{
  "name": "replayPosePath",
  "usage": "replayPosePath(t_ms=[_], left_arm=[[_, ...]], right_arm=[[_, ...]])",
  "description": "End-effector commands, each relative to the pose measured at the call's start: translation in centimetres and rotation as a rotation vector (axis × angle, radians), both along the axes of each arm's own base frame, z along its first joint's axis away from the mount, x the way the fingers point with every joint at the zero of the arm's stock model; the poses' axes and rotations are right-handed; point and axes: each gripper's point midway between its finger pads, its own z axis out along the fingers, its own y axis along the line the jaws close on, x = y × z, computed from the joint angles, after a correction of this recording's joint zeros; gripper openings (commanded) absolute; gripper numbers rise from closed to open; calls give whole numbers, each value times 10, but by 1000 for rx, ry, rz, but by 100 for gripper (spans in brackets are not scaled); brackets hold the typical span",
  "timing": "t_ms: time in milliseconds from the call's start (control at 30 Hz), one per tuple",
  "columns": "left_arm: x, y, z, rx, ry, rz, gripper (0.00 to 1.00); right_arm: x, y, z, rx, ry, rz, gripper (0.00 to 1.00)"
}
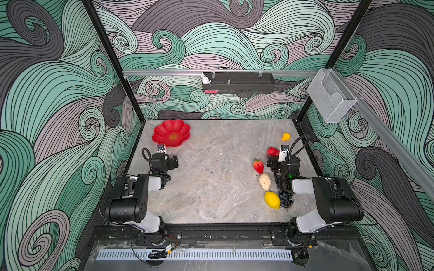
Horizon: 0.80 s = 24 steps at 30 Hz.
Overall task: Place and organize the fake fruits in the fruit bowl
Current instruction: 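Move the left gripper toward the red flower-shaped bowl while the right arm lifts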
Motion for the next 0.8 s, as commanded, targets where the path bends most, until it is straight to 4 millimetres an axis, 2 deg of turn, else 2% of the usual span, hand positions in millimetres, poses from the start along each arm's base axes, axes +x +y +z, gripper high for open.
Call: replayPosePath(t_ms=[0,400,433,600,633,767], left_arm=[[7,1,11,6,-26,-8,99],[6,0,12,10,-32,-16,99],[5,-1,13,15,-40,-22,99],[-4,-2,31,70,-71,14,99],[-7,-3,44,82,-96,24,99],[-22,-11,60,97,-87,34,99]], right_arm=[[4,0,9,-2,-28,8,100],[4,1,11,-4,-34,13,100],[3,6,10,-4,-35,39,100],[-15,27,30,-39,-133,146,100],[-21,33,35,-54,-156,170,100],[-36,42,54,-56,-138,200,100]])
